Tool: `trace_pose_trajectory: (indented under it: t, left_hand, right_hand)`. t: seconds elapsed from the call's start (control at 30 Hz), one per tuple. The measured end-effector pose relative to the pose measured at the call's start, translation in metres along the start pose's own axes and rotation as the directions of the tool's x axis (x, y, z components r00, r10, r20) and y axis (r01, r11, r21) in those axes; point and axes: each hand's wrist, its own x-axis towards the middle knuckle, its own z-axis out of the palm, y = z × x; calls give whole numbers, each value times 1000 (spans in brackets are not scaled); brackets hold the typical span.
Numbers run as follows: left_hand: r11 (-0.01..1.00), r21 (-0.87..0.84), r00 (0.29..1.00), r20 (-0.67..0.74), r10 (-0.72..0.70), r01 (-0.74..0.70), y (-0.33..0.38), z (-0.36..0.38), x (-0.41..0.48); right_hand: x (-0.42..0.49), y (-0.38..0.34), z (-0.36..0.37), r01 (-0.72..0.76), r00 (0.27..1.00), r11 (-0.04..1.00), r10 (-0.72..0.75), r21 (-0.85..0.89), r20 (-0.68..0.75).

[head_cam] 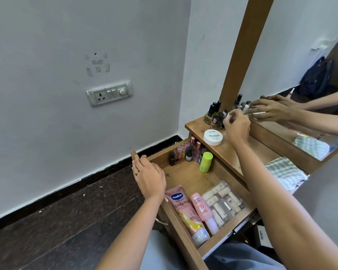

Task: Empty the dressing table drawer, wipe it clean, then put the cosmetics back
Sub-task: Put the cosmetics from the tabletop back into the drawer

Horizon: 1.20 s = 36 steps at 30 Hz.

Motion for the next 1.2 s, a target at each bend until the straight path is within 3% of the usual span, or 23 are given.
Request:
trace_pose_trajectory:
  t: [0.23, 0.43, 0.6, 0.67, 0.73, 0.8, 0.9, 0.97, 1.2]
  left_hand:
    - [1000, 2, 1000, -4, -3, 3, 0, 0, 0]
    - [1000, -7, 1000, 7, -14, 14, 0, 0, 0]
    - [1000, -21, 1000, 1, -19, 19, -2, 2, 1]
    - [1000, -23, 1000, 0, -20, 20, -1, 2, 1]
    - [999, -31, 1000, 0, -26, 26, 1, 1, 1]
    - [998, -41, 999, 5, -39, 40, 2, 0, 0]
    - [998, -42, 999, 5, -40, 40, 1, 0, -3]
    - [999, -43, 1000, 1, -28, 28, 1, 0, -3]
    - [999, -31, 999, 3, -33, 33, 0, 2, 1]
  right_hand:
    - [3, -4, 3, -49, 997, 997, 46, -61, -61]
    - [4, -1, -6, -142, 984, 981, 155, 134, -87]
    - [-23, -32, -41, 12, 980, 980, 27, 196, -199]
    - [-47, -55, -50, 85, 994, 958, -64, 275, -85]
    - [-78, -76, -46, 111, 973, 934, -171, 341, 153]
    - [-108, -84, -24, 129, 907, 946, -234, 299, 351]
    - [-132, -74, 23, 135, 815, 981, -192, 143, 547]
    - [-139, -66, 45, 157, 774, 985, -172, 78, 609]
    - [-141, -61, 80, 342, 743, 933, -197, -109, 640]
